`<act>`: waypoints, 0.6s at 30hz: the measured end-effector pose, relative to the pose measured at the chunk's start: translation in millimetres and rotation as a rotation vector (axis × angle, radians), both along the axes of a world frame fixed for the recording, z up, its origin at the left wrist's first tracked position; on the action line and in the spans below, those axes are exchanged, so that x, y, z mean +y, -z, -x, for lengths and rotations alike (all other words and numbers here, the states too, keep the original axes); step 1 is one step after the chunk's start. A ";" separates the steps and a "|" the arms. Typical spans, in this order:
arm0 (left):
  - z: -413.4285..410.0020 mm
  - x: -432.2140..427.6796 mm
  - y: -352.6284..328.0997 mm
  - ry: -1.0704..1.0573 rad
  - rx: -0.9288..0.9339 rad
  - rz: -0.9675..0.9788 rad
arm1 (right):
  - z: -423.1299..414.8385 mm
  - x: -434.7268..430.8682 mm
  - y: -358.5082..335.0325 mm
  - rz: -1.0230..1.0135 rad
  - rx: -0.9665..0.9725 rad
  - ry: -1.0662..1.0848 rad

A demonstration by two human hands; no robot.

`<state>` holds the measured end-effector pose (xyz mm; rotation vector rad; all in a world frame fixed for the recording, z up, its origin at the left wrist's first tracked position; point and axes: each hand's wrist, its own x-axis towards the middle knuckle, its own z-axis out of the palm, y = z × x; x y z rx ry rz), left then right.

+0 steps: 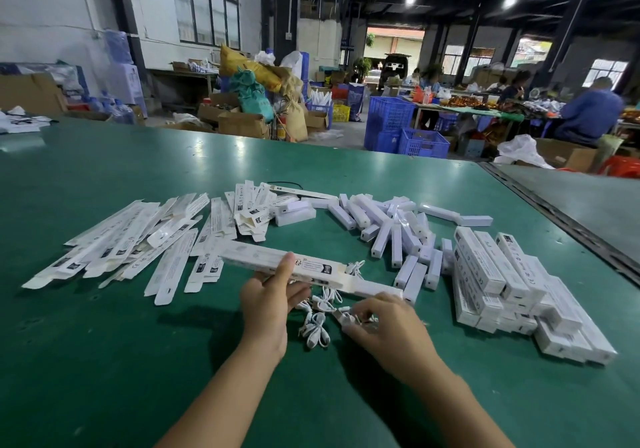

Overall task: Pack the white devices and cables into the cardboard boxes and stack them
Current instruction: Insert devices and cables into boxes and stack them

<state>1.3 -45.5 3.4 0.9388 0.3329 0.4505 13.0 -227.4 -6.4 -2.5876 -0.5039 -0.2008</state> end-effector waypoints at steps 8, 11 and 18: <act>-0.1 -0.7 0.8 0.003 0.006 -0.014 | -4.7 8.2 1.8 0.139 -0.162 -0.024; 0.1 0.9 0.2 -0.011 0.006 -0.009 | -5.4 5.7 1.8 0.084 -0.197 -0.026; -1.5 2.7 1.2 -0.018 0.022 -0.002 | -7.4 0.4 2.8 0.159 -0.092 -0.164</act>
